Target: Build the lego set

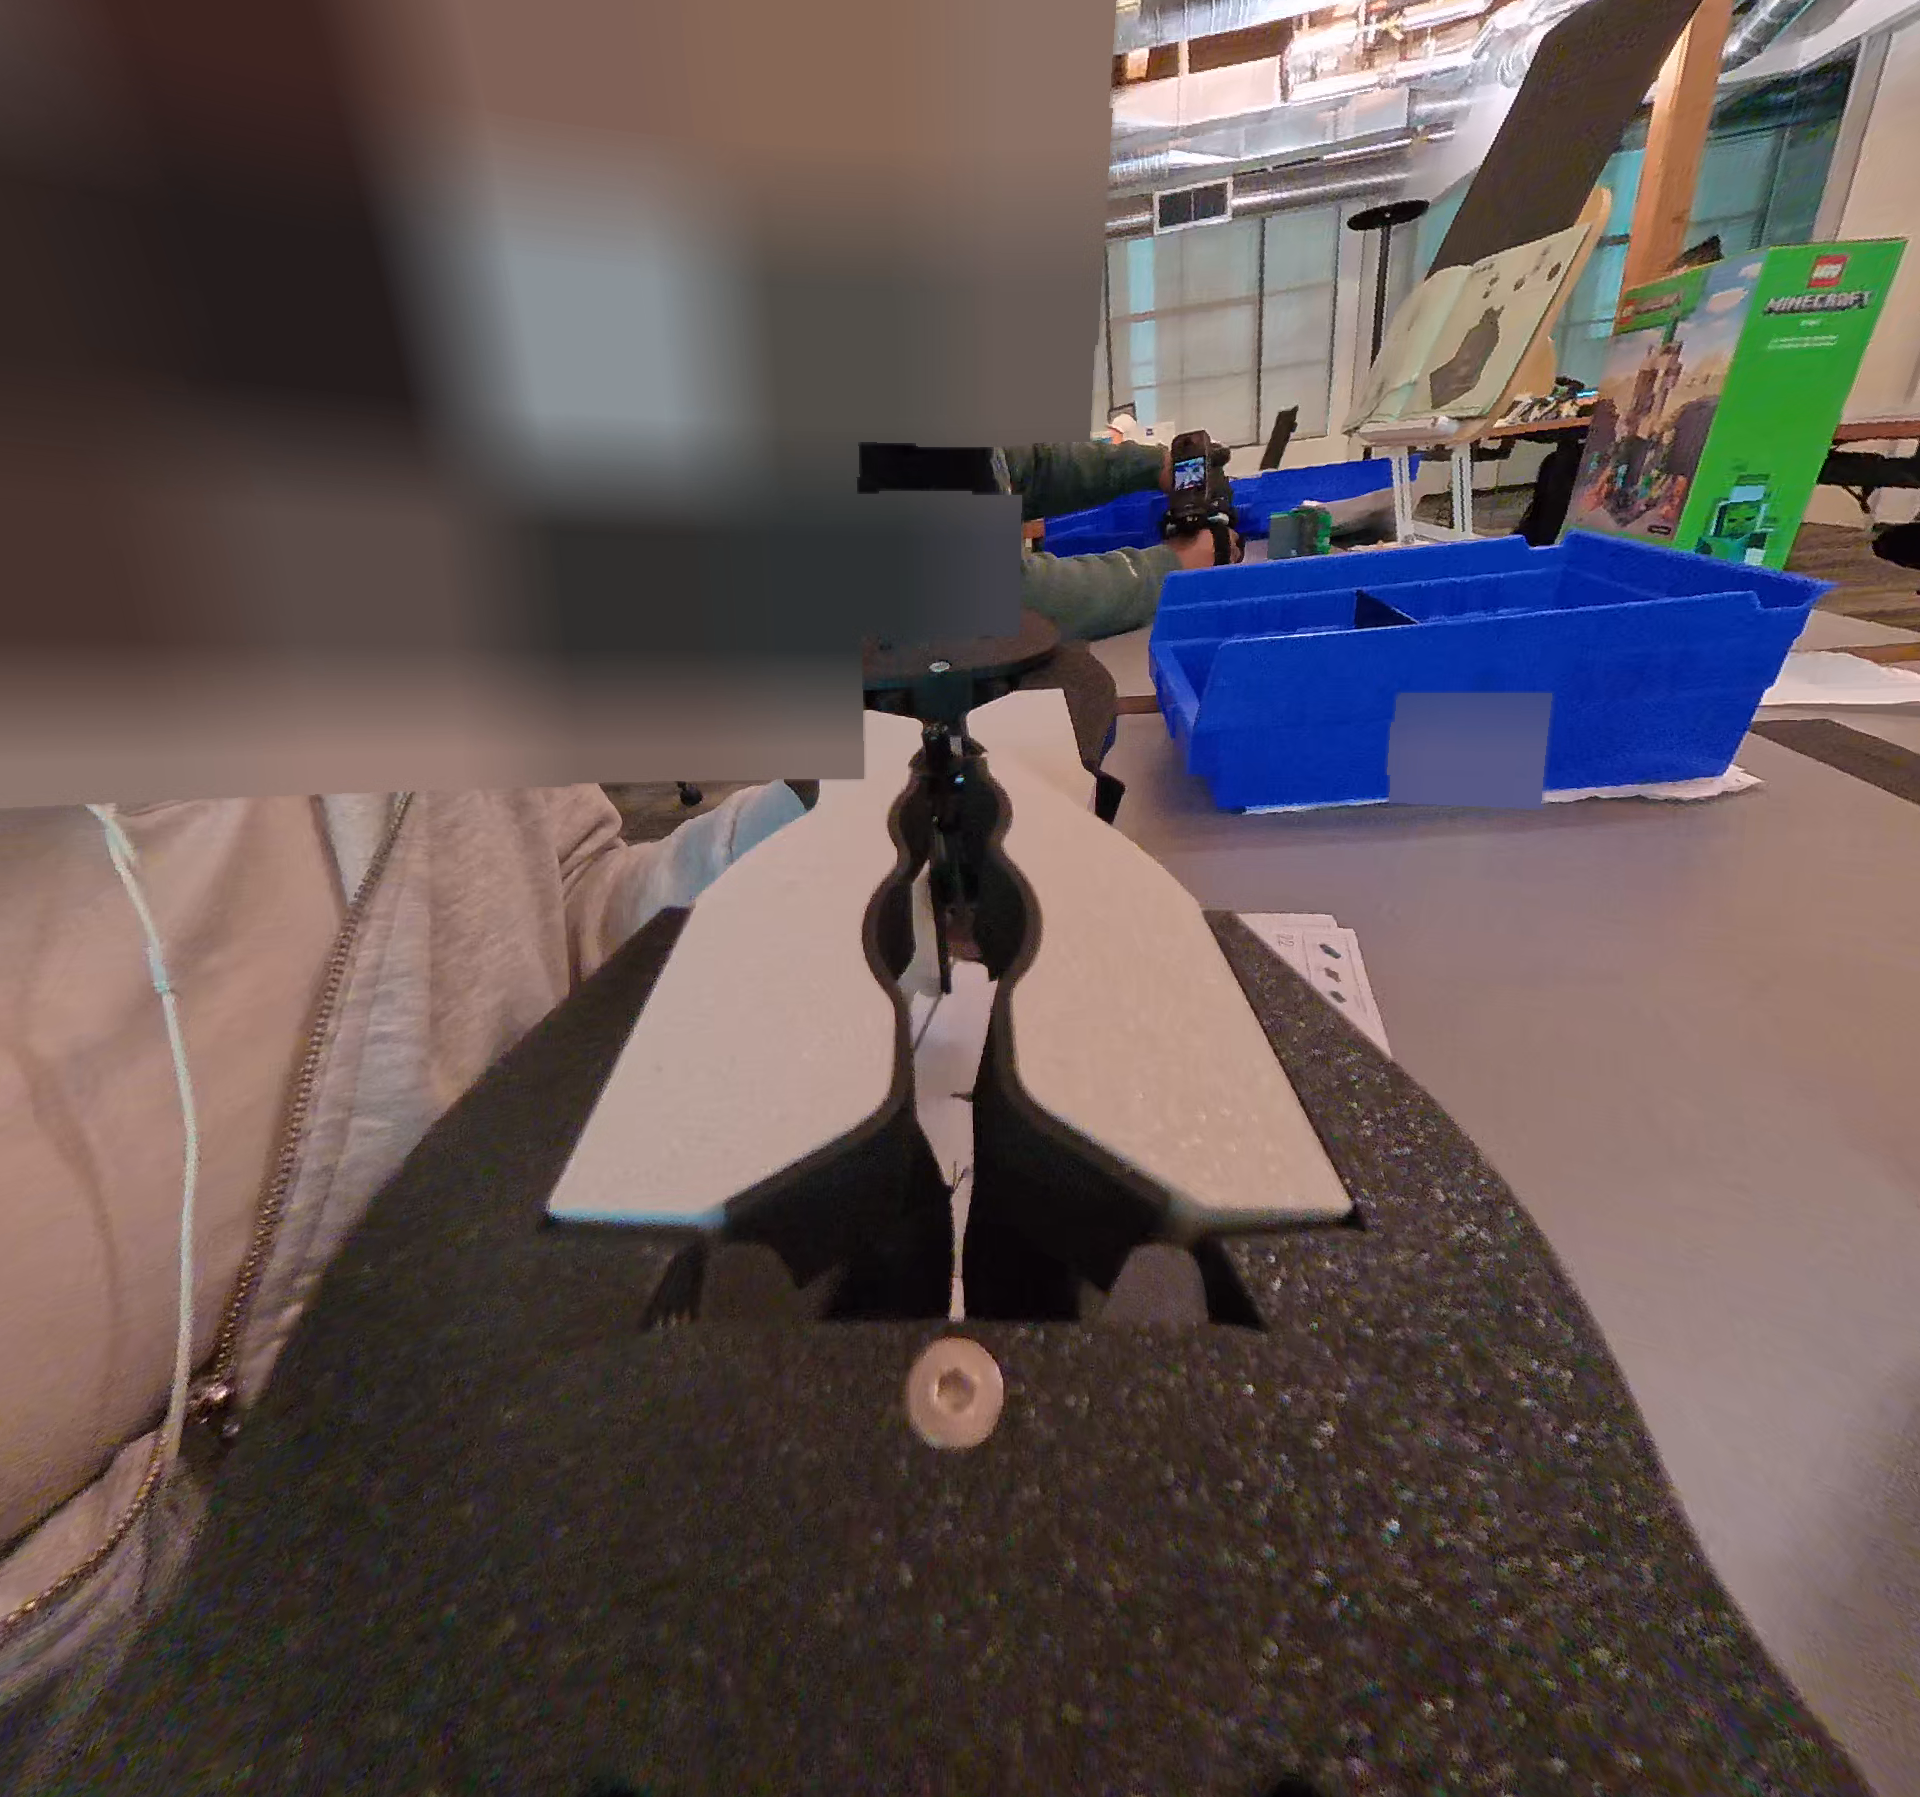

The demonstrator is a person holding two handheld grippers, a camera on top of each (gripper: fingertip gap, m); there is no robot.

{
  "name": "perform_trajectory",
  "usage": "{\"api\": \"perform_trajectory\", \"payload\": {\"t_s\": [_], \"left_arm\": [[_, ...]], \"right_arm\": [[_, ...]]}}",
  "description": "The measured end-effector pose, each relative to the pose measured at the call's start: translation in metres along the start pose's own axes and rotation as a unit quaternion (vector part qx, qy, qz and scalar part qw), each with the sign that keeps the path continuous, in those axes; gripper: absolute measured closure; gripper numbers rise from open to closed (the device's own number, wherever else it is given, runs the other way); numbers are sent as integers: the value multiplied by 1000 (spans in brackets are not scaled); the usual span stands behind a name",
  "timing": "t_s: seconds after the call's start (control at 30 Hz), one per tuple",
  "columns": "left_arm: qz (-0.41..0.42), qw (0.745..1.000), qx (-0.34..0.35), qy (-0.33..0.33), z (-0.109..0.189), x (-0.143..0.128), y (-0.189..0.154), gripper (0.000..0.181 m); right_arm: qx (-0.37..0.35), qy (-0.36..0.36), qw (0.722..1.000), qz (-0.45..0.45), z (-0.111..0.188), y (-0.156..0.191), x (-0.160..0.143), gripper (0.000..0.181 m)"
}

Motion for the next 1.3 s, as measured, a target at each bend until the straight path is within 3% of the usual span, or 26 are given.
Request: {"api": "perform_trajectory", "payload": {"t_s": [0.33, 0.87, 1.0, 1.17, 1.23, 1.27, 1.3], "left_arm": [[-6, 1000, 8, -7, 2, 1, 1, 175], [-44, 997, 39, 47, 10, -6, 6, 176], [-62, 992, 50, 93, 2, -15, 6, 175], [-54, 992, 36, 105, -8, -20, 2, 175], [-44, 994, 35, 97, -7, -19, 4, 175], [-35, 995, 30, 89, -6, -17, 4, 175], [-28, 996, 28, 83, -5, -16, 4, 175]], "right_arm": [[-6, 8, 1000, -13, -1, -2, -4, 176], [-15, 74, 996, -43, -1, -5, -18, 176], [-12, 101, 994, -34, -2, -3, -23, 176], [-8, 123, 992, -13, -7, -1, -24, 175], [-13, 119, 993, -2, -3, -2, -21, 170], [-27, 120, 992, 9, -2, -3, -19, 153], [-38, 118, 992, 27, -2, -4, -18, 148]]}}
Point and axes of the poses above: each gripper's, where its closed fingertips meet, z back along the fingers, x out of its top, y = z × x across the jaws, the point moved 6 cm from there along z, back along the fingers, and after that the axes turned 6 degrees about z, right-handed, at the moved point
